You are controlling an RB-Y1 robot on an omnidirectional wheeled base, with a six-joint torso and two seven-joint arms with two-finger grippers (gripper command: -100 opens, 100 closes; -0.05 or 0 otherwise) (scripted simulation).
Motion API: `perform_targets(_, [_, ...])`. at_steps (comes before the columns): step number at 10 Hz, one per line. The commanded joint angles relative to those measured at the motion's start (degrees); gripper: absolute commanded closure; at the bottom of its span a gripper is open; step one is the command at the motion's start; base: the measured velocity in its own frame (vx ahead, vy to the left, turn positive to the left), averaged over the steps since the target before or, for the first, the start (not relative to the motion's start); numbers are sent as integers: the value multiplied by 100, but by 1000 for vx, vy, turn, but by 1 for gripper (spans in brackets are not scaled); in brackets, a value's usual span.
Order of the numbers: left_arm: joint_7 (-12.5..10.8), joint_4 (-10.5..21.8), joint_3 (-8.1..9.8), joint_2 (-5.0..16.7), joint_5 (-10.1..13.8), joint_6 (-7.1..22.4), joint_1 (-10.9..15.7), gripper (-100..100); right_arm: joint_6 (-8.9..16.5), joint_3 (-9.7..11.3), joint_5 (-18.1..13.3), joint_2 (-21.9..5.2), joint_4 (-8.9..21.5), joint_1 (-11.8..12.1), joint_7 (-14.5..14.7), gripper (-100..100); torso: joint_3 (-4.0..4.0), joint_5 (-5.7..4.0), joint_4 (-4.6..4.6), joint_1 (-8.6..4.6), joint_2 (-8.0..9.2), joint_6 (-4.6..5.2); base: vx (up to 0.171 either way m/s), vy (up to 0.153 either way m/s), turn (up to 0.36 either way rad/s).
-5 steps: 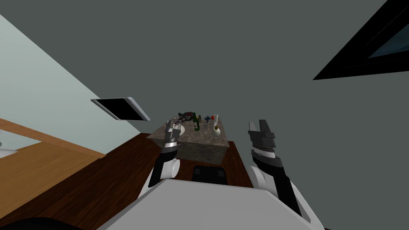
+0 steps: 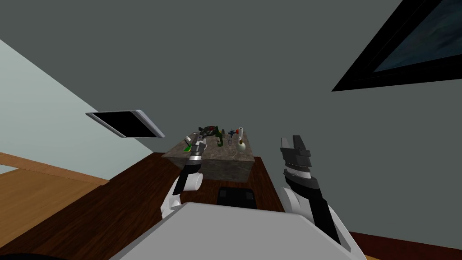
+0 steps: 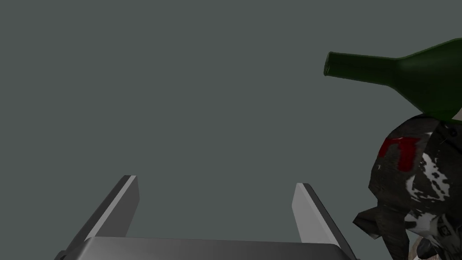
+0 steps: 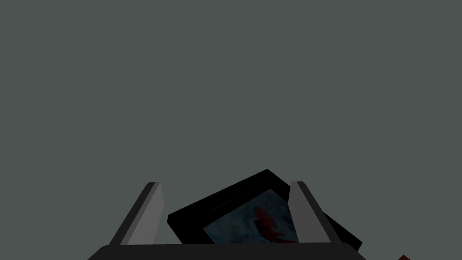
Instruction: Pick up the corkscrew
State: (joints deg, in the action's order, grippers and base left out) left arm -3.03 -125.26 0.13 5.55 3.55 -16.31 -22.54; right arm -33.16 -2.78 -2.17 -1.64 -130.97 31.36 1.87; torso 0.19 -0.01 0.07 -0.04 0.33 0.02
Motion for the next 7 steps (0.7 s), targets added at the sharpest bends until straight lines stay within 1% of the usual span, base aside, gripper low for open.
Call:
perform_targets(1, [35, 37, 54, 56, -20, 160, 163, -100, 0, 0, 0, 0, 0, 0, 0, 0, 0, 0, 0, 0, 0, 0, -60, -11, -34])
perform_targets(2, [76, 211, 148, 150, -55, 354, 369, -100, 0, 0, 0, 0, 0, 1, 0, 0, -4, 0, -1, 1, -8, -3, -48, -14, -96])
perform_targets(3, [76, 211, 148, 150, -55, 354, 405, -100, 0, 0, 0, 0, 0, 1, 0, 0, -7, 0, -3, 1, -13, 0, -35, -6, -38])
perform_targets(4, [116, 409, 245, 241, -93, 571, 638, -100, 0, -1, 0, 0, 0, 1, 0, 0, -11, 0, -4, 3, -20, -2, -41, -10, -100])
perform_targets(5, [116, 409, 245, 241, -93, 573, 665, -100, 0, 0, 0, 0, 0, 1, 0, 0, -11, 1, -4, 3, -19, -1, -39, -3, -48])
perform_targets(6, [153, 627, 345, 331, -134, 779, 899, -100, 0, -1, 0, 0, 0, 1, 0, 0, -11, 1, -4, 5, -20, -3, -53, -3, -101])
perform_targets(7, [153, 627, 345, 331, -134, 814, 937, -100, 0, 0, 0, 0, 0, 1, 0, 0, -9, 1, -3, 5, -16, -1, -45, -1, -60])
